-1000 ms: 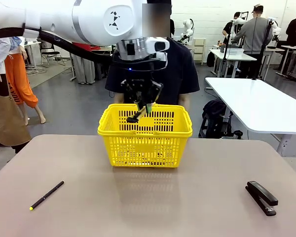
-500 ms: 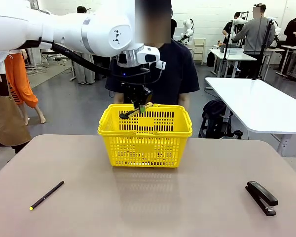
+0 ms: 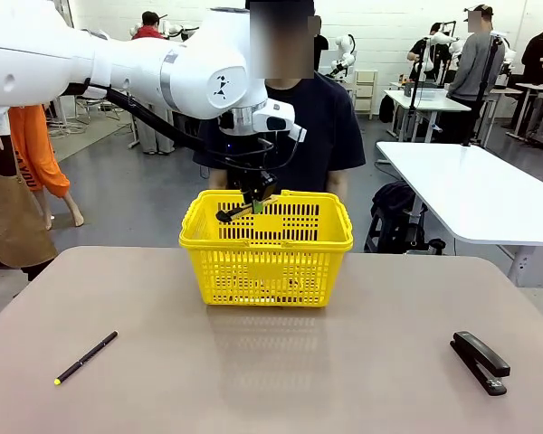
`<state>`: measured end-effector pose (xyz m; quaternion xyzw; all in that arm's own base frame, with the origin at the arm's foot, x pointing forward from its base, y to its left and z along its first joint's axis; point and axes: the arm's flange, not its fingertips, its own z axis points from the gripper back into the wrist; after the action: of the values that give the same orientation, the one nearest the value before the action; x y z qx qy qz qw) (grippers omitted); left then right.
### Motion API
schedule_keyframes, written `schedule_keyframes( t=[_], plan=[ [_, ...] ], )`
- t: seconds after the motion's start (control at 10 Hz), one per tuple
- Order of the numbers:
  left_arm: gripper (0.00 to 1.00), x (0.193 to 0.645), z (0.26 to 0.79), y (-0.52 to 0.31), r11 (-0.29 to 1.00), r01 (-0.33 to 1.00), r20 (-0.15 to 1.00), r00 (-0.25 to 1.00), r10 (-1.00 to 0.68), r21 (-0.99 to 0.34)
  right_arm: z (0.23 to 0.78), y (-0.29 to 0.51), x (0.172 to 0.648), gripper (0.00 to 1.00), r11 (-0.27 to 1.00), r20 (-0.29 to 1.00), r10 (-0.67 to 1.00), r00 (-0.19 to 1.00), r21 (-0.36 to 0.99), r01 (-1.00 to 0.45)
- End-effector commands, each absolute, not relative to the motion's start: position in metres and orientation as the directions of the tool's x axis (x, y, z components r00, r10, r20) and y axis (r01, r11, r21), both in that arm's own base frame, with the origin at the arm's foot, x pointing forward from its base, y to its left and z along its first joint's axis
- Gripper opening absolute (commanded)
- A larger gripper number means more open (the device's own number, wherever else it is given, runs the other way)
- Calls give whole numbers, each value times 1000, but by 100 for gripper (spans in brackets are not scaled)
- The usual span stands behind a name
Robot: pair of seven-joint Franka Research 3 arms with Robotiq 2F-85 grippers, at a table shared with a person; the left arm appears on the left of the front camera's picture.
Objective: Place the items the person wants into the basket.
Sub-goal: Pick up the item the person points to and place it in the Market Basket.
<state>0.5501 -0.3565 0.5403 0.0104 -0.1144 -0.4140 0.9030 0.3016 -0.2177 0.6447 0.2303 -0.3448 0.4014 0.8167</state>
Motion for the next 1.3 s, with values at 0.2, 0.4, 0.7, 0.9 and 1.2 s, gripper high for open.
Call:
schedule_keyframes(
  t=[0.2, 0.4, 0.7, 0.9, 1.2],
  plan=[
    [26, 549, 540, -355, 654, 748, 188, 630, -753, 112, 645, -218, 301, 100, 564, 757, 494, 429, 97, -820],
    [26, 549, 540, -355, 654, 748, 188, 630, -753, 112, 645, -218, 301, 100, 564, 757, 494, 429, 97, -820],
    [26, 573, 512, -353, 606, 795, 154, 595, -789, 37, 645, -218, 301, 100, 564, 757, 494, 429, 97, -820],
    [26, 574, 489, -353, 522, 853, 135, 515, -847, 23, 645, -218, 301, 100, 564, 757, 494, 429, 97, -820],
    [26, 578, 461, -354, 486, 874, 72, 486, -871, -10, 645, -218, 301, 100, 564, 757, 494, 429, 97, -820]
  ],
)
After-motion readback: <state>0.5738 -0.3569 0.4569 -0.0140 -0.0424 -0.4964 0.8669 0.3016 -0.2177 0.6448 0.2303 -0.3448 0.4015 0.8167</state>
